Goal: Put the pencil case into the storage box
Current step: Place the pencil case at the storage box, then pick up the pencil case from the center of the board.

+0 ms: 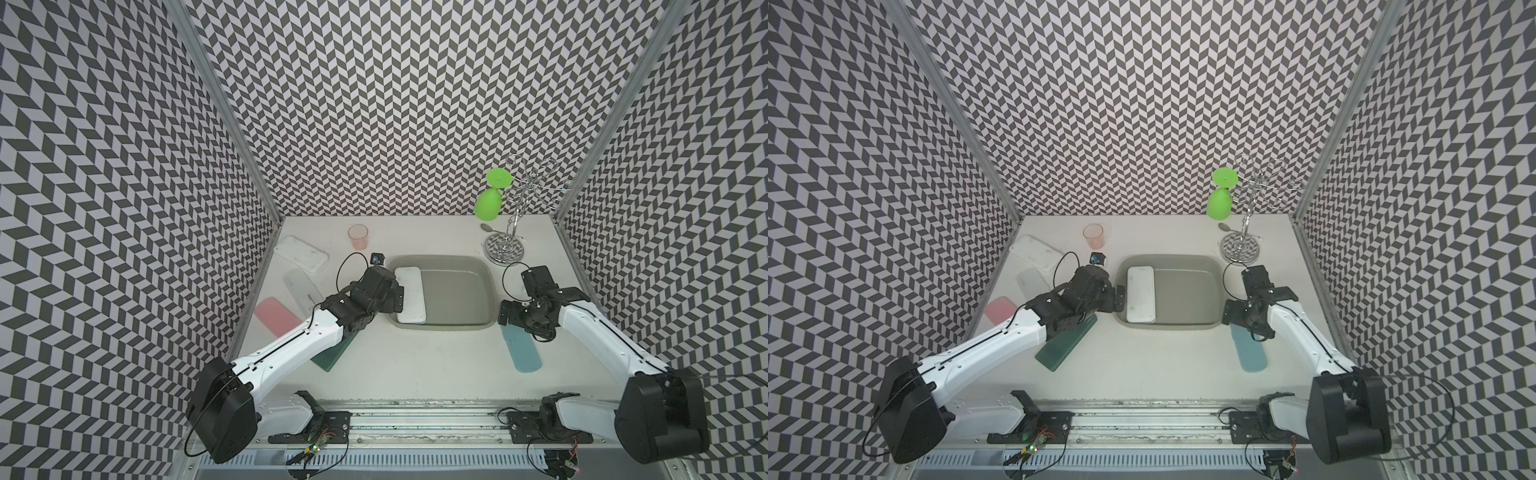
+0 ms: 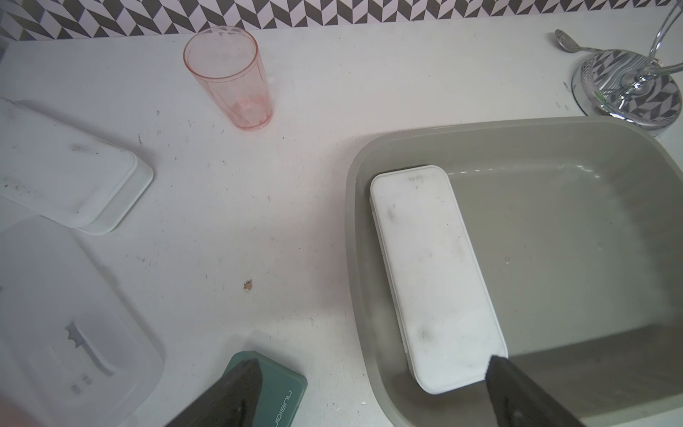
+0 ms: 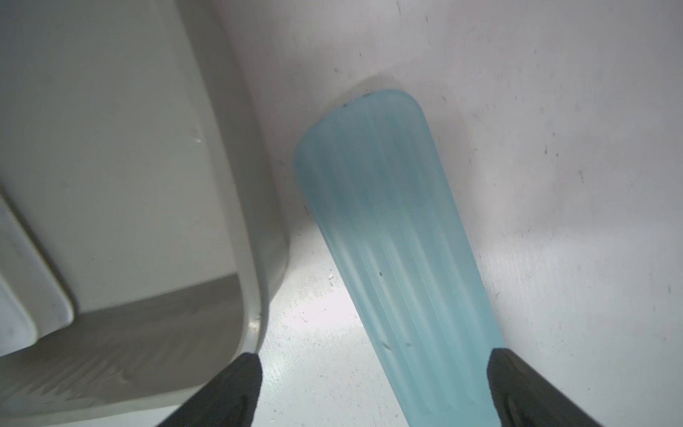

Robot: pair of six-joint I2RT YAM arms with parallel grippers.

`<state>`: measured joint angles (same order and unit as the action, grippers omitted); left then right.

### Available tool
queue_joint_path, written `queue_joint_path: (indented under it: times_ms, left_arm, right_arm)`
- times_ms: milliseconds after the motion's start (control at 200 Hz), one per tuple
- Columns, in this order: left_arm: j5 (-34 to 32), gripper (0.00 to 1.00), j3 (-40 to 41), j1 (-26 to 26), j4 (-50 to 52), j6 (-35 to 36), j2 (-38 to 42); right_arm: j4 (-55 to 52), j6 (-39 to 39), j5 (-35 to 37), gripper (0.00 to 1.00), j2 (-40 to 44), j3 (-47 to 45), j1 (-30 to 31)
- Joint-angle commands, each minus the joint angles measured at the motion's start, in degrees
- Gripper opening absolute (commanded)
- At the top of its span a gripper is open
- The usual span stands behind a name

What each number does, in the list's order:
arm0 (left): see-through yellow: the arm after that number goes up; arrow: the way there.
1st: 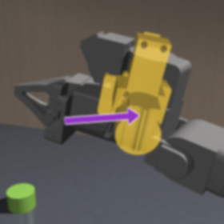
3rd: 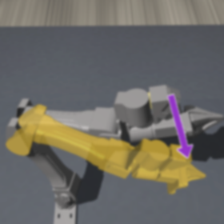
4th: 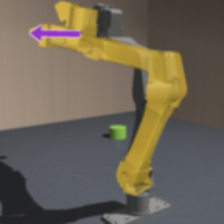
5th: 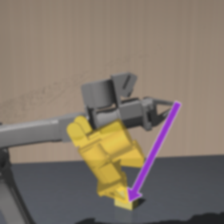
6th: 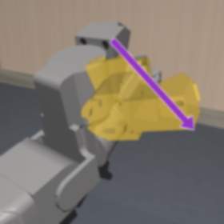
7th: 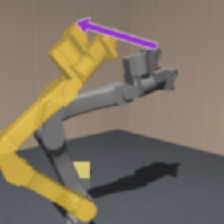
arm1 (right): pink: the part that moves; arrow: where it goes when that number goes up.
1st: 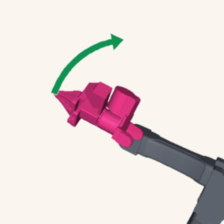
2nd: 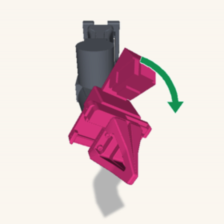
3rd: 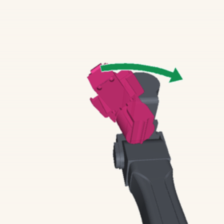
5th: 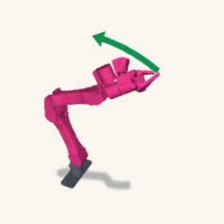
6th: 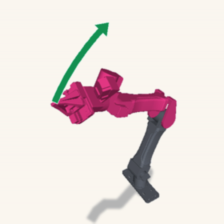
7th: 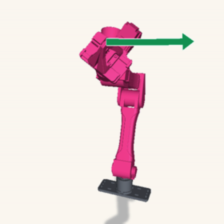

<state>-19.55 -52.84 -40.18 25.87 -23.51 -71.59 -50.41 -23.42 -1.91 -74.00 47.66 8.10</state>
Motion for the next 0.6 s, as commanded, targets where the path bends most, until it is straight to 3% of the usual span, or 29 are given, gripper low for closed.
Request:
queue_joint_path:
  times_ms: [0,596]
  left_arm:
    - [2.3,1.00,1.7,0.8,-3.4,2.3,2.4]
    - [4.7,1.00,7.6,6.2,-1.6,5.5,13.3]
  right_arm:
    - [-2.1,-1.4,0.3,1.00,-3.3,-0.5,0.6]
    - [1.1,-1.3,-0.1,0.99,-12.6,-2.5,1.5]
